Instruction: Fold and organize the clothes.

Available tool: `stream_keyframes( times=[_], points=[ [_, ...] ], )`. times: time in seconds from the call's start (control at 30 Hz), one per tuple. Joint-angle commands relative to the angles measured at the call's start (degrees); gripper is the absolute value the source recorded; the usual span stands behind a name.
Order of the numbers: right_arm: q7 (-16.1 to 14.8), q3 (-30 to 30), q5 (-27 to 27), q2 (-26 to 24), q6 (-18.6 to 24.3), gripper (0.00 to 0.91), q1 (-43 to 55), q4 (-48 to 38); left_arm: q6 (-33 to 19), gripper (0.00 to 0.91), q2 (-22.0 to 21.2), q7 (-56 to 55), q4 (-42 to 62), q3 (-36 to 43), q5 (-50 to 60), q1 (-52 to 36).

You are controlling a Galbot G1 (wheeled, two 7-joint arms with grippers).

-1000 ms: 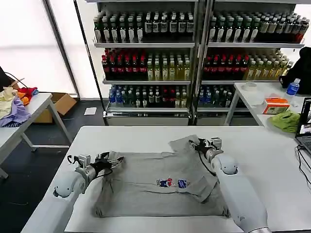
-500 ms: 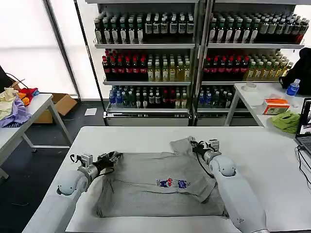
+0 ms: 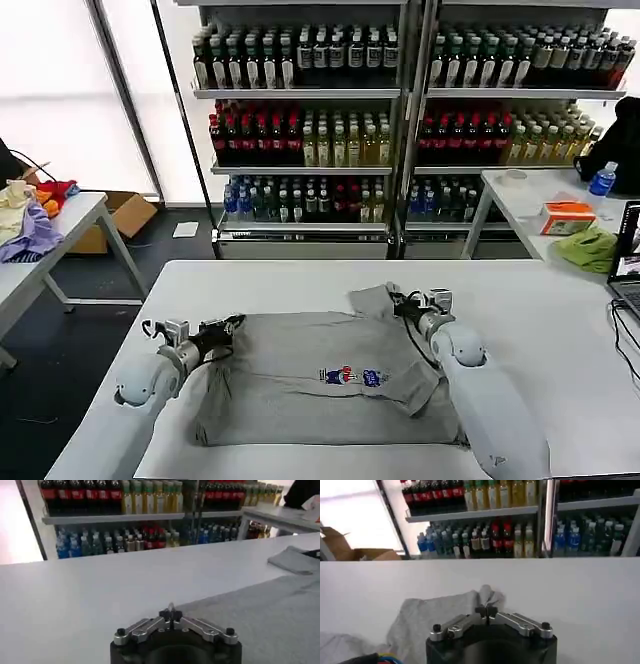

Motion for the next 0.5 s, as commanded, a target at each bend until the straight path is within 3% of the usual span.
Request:
stream_keyframes(
  times=[0.03, 0.5],
  points=[
    [1.3, 1.9, 3.0, -0.1, -0.6, 0.0, -2.1, 9.1, -0.7, 0.0, 0.7, -2.5, -7.4, -1.6, -1.3, 1.4],
    [5.3, 8.6, 8.2, -3.5, -2.3, 0.0, -18.4, 34.3, -2.3, 0.0, 3.3, -5.1, -22.9, -8.6, -1.6, 12.1]
  ],
)
